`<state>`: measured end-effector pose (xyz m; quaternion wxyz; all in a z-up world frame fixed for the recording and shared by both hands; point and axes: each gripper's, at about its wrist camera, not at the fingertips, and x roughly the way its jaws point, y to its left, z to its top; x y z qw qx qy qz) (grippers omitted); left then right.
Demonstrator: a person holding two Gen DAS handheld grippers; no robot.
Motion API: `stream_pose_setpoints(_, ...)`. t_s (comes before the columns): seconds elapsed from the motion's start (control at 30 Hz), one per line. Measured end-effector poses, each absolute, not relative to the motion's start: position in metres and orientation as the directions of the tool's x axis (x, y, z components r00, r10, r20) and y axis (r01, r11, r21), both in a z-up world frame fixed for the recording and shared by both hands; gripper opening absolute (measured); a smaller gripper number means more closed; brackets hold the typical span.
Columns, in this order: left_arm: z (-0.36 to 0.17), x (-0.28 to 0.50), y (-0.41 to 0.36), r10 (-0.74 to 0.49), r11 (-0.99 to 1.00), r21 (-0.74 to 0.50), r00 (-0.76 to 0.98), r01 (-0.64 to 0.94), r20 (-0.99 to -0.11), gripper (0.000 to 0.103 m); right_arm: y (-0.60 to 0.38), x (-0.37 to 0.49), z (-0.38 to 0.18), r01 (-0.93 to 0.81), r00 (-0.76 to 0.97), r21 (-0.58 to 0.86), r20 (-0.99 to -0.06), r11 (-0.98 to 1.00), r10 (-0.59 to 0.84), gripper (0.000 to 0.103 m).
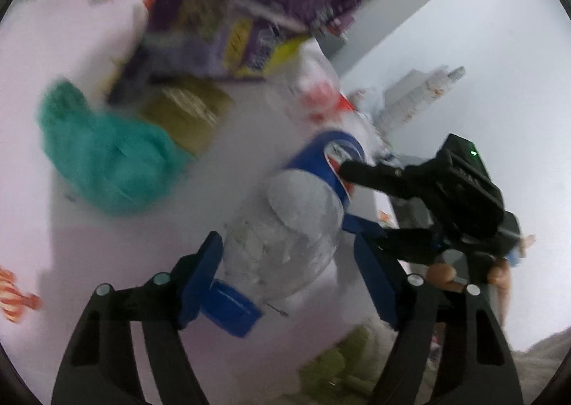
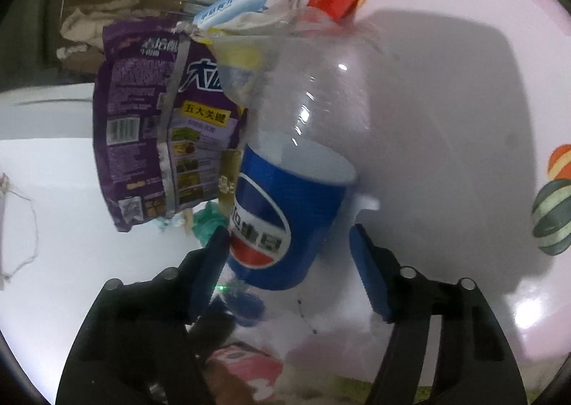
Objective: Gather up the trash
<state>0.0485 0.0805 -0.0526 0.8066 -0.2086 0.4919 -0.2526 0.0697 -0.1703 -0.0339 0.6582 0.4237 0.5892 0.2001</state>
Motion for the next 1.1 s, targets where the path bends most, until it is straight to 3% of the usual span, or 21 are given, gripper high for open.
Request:
stream_pose_setpoints(0.17,-0.061,0.043,0.04,-0.746,0.664,-0.683,0.206,0.305,-0.633,0.071,-0.209,0.06,-0.01,0.241,0.25,0.787,-0.616,0.568,0.747,0.065)
stream_pose_setpoints(0.33,-0.072,0.037,-0.012,-0.745,0.634,-0.664,0.084,0.397,-0.662,0.071,-0.238,0.054,0.015,0.26,0.303,0.775,-0.632,0.576,0.713,0.07)
stream_pose_setpoints(0.5,-0.067,0.031,-0.023,-0.698,0.682,-0.59,0.143,0.431,-0.702,0.072,-0.21,0.047,-0.005,0.184,0.347,0.77,-0.633,0.611,0.692,0.07)
stream_pose_setpoints(0.63,-0.07,0.029,-0.014,-0.625,0.765,-0.532,0.22,0.363,-0.749,0.078,-0.184,0.07,-0.024,0.143,0.351,0.738,-0.661,0.66,0.663,0.07)
stream_pose_setpoints(0.8,-0.069,0.022,0.015,-0.62,0.784,-0.56,0.299,0.269,-0.725,0.097,-0.177,0.074,-0.029,0.104,0.344,0.726,-0.667,0.679,0.661,0.062)
stream_pose_setpoints(1.03,-0.08,0.031,0.054,-0.742,0.657,-0.735,0.312,0.168,-0.593,0.098,-0.195,0.059,-0.015,0.063,0.363,0.651,-0.721,0.756,0.59,0.058)
stream_pose_setpoints(1.1,-0.082,0.035,0.06,-0.742,0.656,-0.739,0.312,0.156,-0.593,0.098,-0.196,0.057,-0.014,0.056,0.358,0.631,-0.736,0.774,0.574,0.058)
